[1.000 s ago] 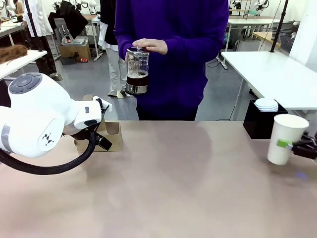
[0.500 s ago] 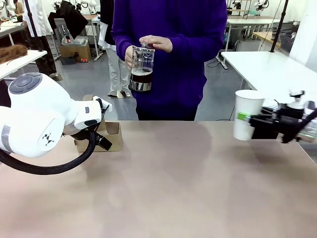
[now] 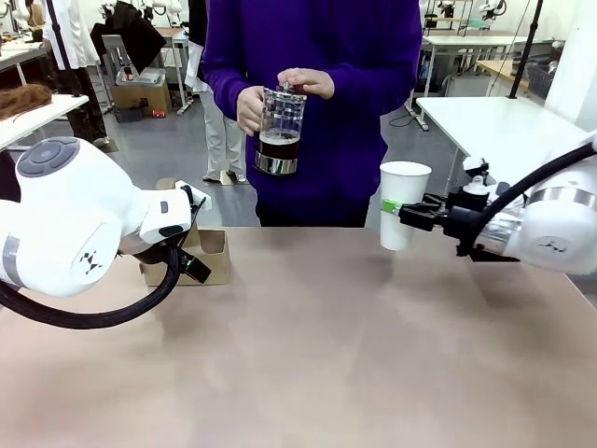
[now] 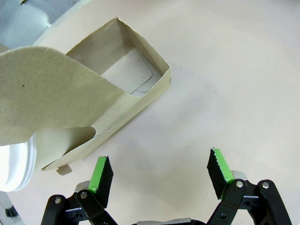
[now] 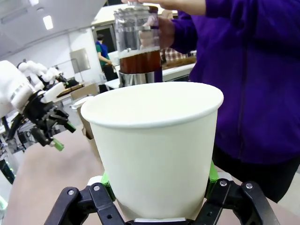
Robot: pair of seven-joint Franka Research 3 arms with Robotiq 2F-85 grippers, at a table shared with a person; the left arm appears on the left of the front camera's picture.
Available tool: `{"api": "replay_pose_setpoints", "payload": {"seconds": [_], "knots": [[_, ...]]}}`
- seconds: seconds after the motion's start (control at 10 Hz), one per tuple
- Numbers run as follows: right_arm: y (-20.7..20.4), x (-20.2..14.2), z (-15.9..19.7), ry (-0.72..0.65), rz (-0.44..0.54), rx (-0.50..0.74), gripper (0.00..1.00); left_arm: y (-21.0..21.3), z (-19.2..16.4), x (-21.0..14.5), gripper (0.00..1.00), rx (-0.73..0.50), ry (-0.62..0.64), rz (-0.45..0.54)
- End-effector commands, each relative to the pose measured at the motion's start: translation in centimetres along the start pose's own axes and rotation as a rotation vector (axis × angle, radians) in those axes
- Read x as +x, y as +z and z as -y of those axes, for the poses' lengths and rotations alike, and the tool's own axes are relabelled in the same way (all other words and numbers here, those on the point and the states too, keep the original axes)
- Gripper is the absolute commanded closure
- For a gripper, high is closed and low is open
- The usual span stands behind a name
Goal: Pour a drink into a cup and package it in a carrier.
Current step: Pick up the 600 ml Paper Cup and place it in the middle top area of the table.
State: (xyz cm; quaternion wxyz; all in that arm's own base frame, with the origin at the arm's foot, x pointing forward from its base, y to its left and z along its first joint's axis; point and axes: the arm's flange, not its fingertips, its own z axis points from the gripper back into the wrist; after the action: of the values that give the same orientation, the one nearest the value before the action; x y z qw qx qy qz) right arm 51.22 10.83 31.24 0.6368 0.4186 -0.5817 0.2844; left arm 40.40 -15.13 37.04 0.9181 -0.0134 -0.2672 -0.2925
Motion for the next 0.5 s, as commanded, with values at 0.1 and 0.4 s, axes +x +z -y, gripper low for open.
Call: {"api": "replay_pose_setpoints", "payload": {"seconds": [0.1, 0.4], "knots": [[-3.4, -2.6, 2.5, 0.044, 0.029, -0.05, 0.2, 0.0, 0.0, 0.0, 0.0, -0.001, 0.0, 0.001], [-4.2, -3.5, 3.6, 0.017, 0.04, -0.023, 0.2, 0.0, 0.0, 0.0, 0.0, -0.001, 0.0, 0.001]]}}
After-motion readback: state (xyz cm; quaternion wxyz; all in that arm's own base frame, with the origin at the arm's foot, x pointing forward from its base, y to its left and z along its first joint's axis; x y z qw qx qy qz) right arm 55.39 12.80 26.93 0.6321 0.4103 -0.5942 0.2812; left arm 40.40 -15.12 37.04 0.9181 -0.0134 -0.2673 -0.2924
